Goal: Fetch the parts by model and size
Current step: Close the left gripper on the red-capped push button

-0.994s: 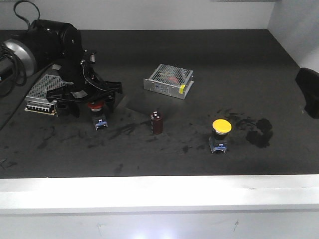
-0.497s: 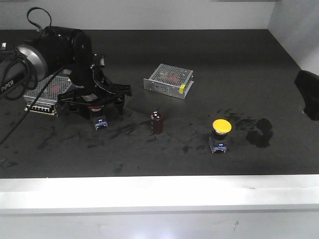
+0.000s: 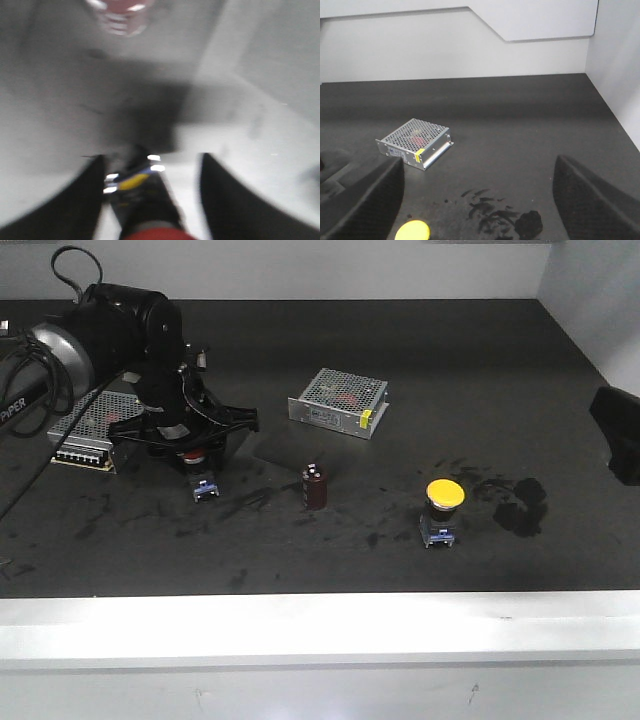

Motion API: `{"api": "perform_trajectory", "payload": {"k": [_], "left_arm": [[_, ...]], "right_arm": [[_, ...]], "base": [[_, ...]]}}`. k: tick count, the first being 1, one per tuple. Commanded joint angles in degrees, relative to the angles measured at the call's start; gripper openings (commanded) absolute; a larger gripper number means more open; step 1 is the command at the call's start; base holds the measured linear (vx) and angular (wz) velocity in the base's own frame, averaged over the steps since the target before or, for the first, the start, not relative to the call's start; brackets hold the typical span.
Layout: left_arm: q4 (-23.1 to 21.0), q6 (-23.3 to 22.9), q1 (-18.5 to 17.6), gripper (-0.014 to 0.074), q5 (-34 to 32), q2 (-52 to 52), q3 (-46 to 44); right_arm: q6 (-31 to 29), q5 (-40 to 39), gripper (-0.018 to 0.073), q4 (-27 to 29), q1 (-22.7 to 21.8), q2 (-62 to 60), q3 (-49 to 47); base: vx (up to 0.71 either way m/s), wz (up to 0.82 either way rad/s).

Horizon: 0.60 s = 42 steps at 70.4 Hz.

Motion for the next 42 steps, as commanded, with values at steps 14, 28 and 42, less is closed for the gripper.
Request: {"api": "perform_trajectory", "payload": {"k": [14,28,42], "left_arm": [[0.07,1.84,-0.27,-0.0009,0.19,-3.41,-1.71],[0.1,3.87,-0.27,-0.0008,-0.05,-4.13,-1.71],[3.46,6.82,-0.27,-0.0008,-3.77,-8.79,-1.71]], "right_arm": [[-0.47,-3.85,0.0568,-0.44,0.1,0.01,-1.92],[-0.47,-3.85,0.0568,-0.44,0.1,0.01,-1.92],[-0.47,-3.85,0.0568,-0.44,0.1,0.01,-1.92]], "base": [[0.0,0.0],[0.0,0.0],[0.0,0.0]]}}
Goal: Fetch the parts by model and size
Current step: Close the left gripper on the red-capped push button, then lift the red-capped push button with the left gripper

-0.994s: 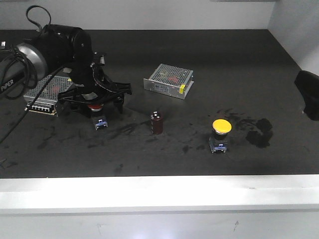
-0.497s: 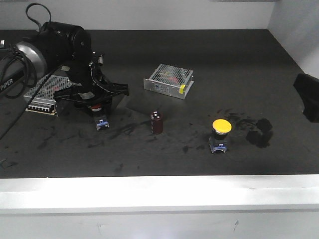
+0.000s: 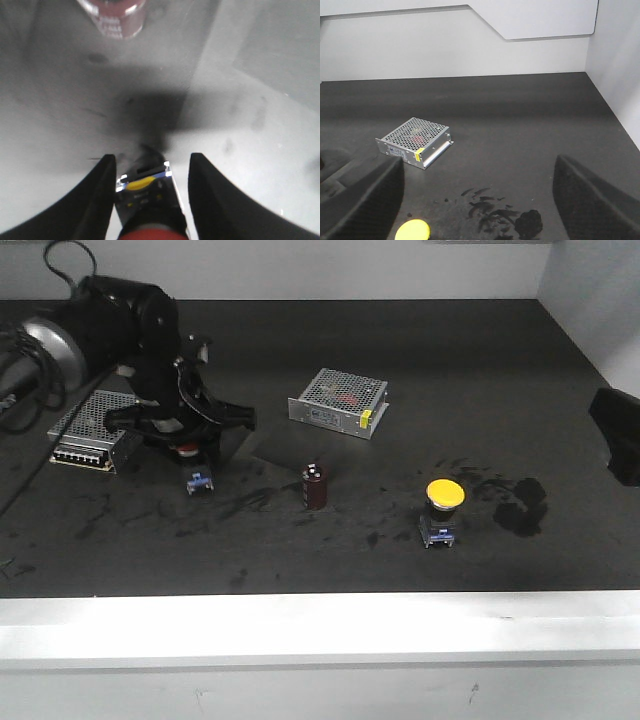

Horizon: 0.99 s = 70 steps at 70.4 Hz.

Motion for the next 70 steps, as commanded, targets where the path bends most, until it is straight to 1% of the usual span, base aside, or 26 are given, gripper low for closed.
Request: {"api": "perform_trajectory", "payload": {"k": [1,11,16,27,33,41,62,70], "left_arm": [[2.6,1.44,-0.27,-0.0008,-3.89,-7.11,-1.71],[7.55,1.92,-0.27,-0.0008,-6.94,-12.01,-1.66],[9.29,2.33,-0.27,-0.0008,-7.74,-14.38,-1.66],[11.86,4.47,-0.21,-0.0008,-8.16,-18.43,-1.35],[13.12,4.95,-0.21,-0.0008,-9.19,-20.76,0.86],[13.83,4.83,0.32,-0.0008,-14.14,-25.76,8.5],[13.9,4.65,2.63,-0.0008,-35.38,-42.99,35.72],[13.98,4.7,4.31,-0.0008,-40.86,-49.86,43.95]], "right_arm": [[-0.47,-3.91,0.0568,-0.44,0.1,0.01,-1.92],[-0.47,-3.91,0.0568,-0.44,0.1,0.01,-1.92],[-0.47,-3.91,0.0568,-0.44,0.1,0.01,-1.92],[-0.47,-3.91,0.0568,-0.44,0.1,0.01,-1.92],[-0.47,-3.91,0.0568,-0.44,0.1,0.01,-1.92],[-0.47,-3.91,0.0568,-0.44,0.1,0.01,-1.92],[-0.47,-3.91,0.0568,-0.39,0.1,0.01,-1.92],[-0.47,-3.91,0.0568,-0.39,0.1,0.01,-1.92]], "base": [[0.0,0.0],[0.0,0.0],[0.0,0.0],[0.0,0.0],[0.0,0.0],[0.0,0.0],[0.0,0.0],[0.0,0.0]]}}
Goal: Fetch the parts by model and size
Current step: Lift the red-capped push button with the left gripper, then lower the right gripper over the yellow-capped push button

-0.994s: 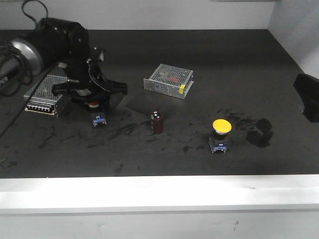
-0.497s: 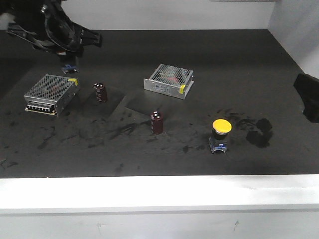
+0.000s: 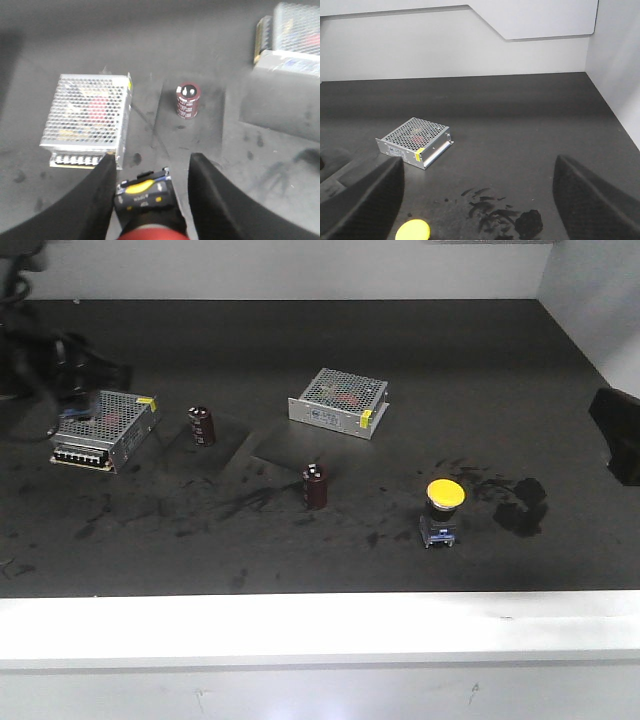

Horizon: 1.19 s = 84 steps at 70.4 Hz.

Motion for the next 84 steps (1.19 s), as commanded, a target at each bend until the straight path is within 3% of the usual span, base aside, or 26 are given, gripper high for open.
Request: {"api": "perform_trajectory", "payload": {"k": [1,19,38,69,74,84], "left_arm": [[1.05,-0.09,1.44,-0.0008,-9.6,-7.13,4.28],[3.86,-0.09,5.76,-0.0008,-14.67,-21.37,17.83],[7.43,-0.09,6.19,-0.0008,-17.39,-35.69,29.38],[8.72,0.02,6.19,-0.0008,-17.93,-49.99,36.22],[8.72,0.02,6.19,-0.0008,-17.71,-50.13,36.22],[8.72,0.02,6.19,-0.0008,-17.78,-50.13,36.22]], "right_arm": [[-0.47,-3.91,0.0568,-0.39,0.1,0.01,-1.92],[-0.47,-3.91,0.0568,-0.39,0.1,0.01,-1.92],[-0.47,-4.28,0.0568,-0.39,0.1,0.01,-1.92],[-0.41,-5.57,0.0568,0.26,0.15,0.01,-1.92],[-0.61,-5.56,0.0568,-0.03,1.25,0.01,-1.97],[-0.99,-0.53,0.0568,-3.43,8.2,2.75,-5.7]], "base": [[0.0,0.0],[0.0,0.0],[0.0,0.0],[0.0,0.0],[0.0,0.0],[0.0,0.0]]}}
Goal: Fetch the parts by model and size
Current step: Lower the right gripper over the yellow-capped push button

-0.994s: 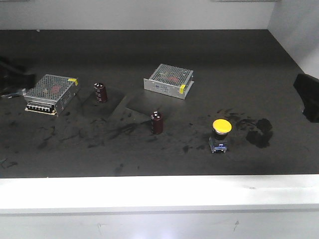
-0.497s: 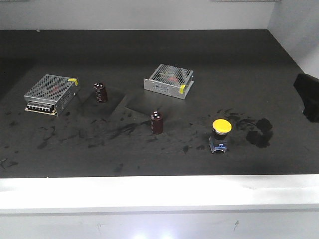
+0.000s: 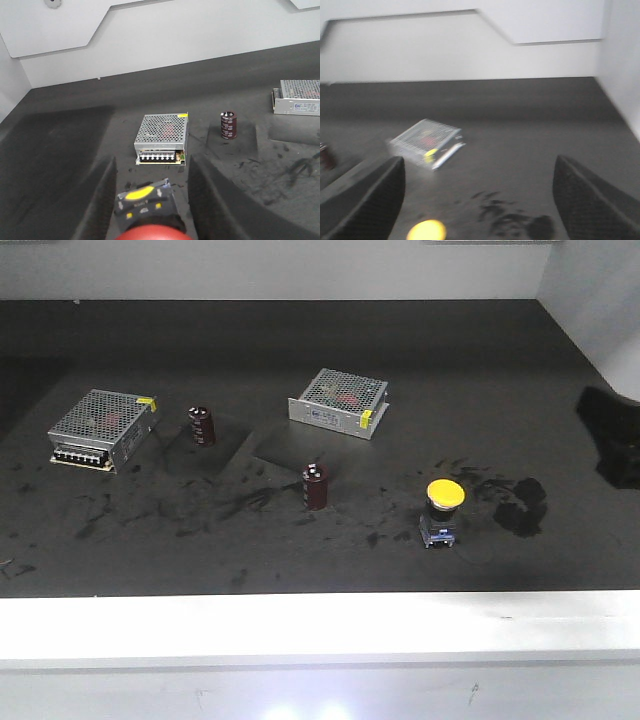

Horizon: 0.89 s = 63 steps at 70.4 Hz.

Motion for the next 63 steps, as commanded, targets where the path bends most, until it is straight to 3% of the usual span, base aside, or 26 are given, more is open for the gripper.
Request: {"api": "perform_trajectory", "payload": {"k": [1,13,44,63], "left_arm": [[0.75,0.02,0.15,-0.0008,-4.54,0.2,-1.43],[0.75,0.02,0.15,-0.0008,-4.54,0.2,-1.43],[0.75,0.02,0.15,-0.0008,-4.54,0.2,-1.43],[0.75,0.02,0.15,-0.0008,-4.54,0.2,-1.43]], "right_arm": [[-0.81,-0.88,0.0568,-2.84,3.87,2.1,-4.59],[0.09,10.67,0.0568,-4.74,9.34,11.12,-14.57],[7.59,47.16,0.0531,-4.18,9.57,35.76,-43.68],[7.87,61.05,0.0525,-3.88,9.57,46.95,-54.11]], "base": [[0.0,0.0],[0.0,0.0],[0.0,0.0],[0.0,0.0]]}}
